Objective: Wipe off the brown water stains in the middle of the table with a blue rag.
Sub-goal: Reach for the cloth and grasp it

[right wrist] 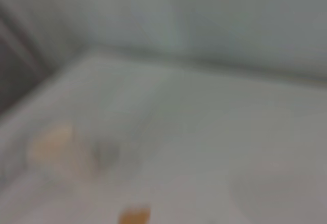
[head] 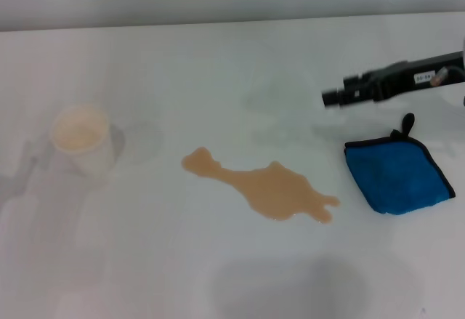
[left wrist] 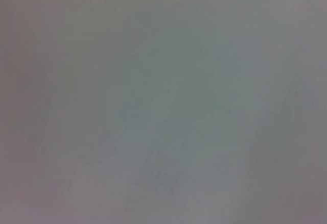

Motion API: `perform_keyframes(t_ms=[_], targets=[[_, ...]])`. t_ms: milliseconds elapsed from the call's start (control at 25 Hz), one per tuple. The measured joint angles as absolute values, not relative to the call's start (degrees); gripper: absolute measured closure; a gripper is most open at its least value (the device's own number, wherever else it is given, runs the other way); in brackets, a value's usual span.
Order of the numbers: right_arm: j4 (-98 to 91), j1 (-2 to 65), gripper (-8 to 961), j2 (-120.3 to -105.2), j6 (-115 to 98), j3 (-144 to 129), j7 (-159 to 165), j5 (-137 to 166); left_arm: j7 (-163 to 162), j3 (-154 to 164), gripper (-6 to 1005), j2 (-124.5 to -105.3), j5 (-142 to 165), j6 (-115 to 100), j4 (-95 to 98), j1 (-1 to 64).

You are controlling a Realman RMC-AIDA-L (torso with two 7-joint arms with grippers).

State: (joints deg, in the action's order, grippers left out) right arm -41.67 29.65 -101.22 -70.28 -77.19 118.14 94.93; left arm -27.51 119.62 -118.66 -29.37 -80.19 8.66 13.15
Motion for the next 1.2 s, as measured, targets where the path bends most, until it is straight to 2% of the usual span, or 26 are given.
perform_keyframes(t_ms=[120,240,400,560,640,680,840,1200], targets=[[-48.27,32.29,112,-101.58,-76.07,-76.24,126.86,107.85,-27.51,119.62,160,-118.66,-29.36,-80.11,8.22,13.46],[-51.88,35.50,113,-103.26,-83.58,-72.96,130.55,117.99,-27.51,119.62,160,-118.73,-29.36,-80.03,7.60,13.73],[-56.14,39.80,113,-107.45,-91.30,-66.98,134.18,134.30,-27.51,119.62,159,-118.81,-29.36,-79.97,7.25,13.93],[-62.50,42.99,113,-113.20,-97.22,-63.37,137.85,153.06,-27.51,119.62,159,-118.83,-29.35,-79.97,7.19,13.96],[-65.10,43.51,113,-115.30,-99.26,-63.51,138.80,159.42,-27.51,119.62,159,-118.83,-29.35,-79.96,7.15,14.03],[-65.77,43.57,113,-115.68,-99.88,-64.58,140.12,161.50,-27.51,119.62,159,-118.83,-29.35,-79.95,7.12,14.15],[-65.19,42.61,114,-115.33,-99.61,-71.38,144.62,162.74,-27.51,119.62,159,-118.83,-29.35,-79.83,7.11,14.45],[-61.43,39.00,114,-115.82,-91.53,-76.92,144.83,162.71,-27.51,119.62,159,-118.83,-29.35,-79.11,7.12,15.26]])
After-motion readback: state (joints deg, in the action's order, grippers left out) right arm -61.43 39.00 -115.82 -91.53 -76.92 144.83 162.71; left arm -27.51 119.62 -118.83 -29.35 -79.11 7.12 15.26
